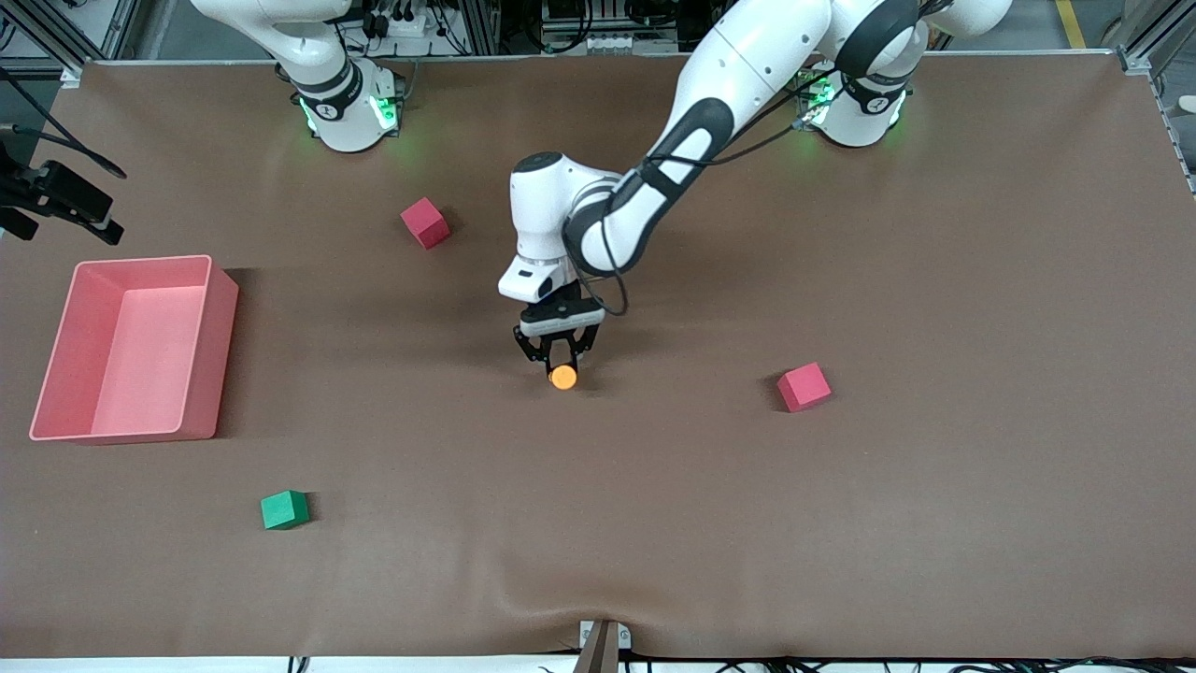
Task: Place and upright button with both arms
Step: 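Grasp the button with the left gripper and stand it upright, then open the left gripper and lift it off the button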
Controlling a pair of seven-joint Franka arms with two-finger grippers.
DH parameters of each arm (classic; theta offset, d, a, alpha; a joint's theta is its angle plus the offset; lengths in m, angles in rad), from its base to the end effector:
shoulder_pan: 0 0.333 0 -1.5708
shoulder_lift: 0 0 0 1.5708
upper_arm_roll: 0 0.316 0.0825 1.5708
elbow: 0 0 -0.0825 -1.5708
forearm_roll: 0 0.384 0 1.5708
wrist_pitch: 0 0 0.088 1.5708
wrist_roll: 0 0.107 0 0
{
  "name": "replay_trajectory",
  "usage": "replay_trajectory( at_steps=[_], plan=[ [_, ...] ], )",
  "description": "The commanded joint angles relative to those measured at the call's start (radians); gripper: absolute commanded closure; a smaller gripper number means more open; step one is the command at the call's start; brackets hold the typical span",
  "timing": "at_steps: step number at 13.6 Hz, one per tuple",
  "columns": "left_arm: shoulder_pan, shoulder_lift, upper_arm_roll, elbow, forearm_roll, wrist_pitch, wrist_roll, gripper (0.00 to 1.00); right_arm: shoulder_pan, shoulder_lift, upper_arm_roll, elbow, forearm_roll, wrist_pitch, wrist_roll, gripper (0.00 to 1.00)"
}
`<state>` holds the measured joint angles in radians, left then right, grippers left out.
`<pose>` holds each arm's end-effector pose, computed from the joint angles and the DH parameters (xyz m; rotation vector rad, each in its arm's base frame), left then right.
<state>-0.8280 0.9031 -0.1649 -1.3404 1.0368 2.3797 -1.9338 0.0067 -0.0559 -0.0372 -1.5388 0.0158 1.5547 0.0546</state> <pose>0.4456 -0.6116 0.2040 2.8708 0.4261 0.9762 0.5352 -0.0153 0.6686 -3.1181 0.1315 -0.1117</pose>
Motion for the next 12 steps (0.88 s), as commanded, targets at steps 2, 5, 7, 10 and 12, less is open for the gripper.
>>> replay_trajectory(
  at_steps=[2,5,7,10,12],
  plan=[
    [-0.037,0.040,0.013,-0.006,0.182,0.015,-0.175,1.00,0.004,-0.021,-0.003,-0.020,-0.016,0.002,-0.009,0.00],
    [-0.037,0.048,0.013,-0.031,0.264,0.013,-0.195,1.00,0.007,-0.019,-0.003,-0.020,-0.014,0.007,-0.009,0.00],
    [-0.045,0.060,0.013,-0.031,0.278,0.013,-0.203,1.00,0.006,-0.019,-0.003,-0.020,-0.014,0.007,-0.010,0.00],
    [-0.046,0.060,0.012,-0.031,0.273,0.012,-0.218,0.64,0.006,-0.019,-0.003,-0.020,-0.014,0.004,-0.010,0.00],
    [-0.057,0.060,0.013,-0.052,0.273,0.010,-0.234,0.63,0.004,-0.019,-0.003,-0.020,-0.014,0.004,-0.010,0.00]
  ],
)
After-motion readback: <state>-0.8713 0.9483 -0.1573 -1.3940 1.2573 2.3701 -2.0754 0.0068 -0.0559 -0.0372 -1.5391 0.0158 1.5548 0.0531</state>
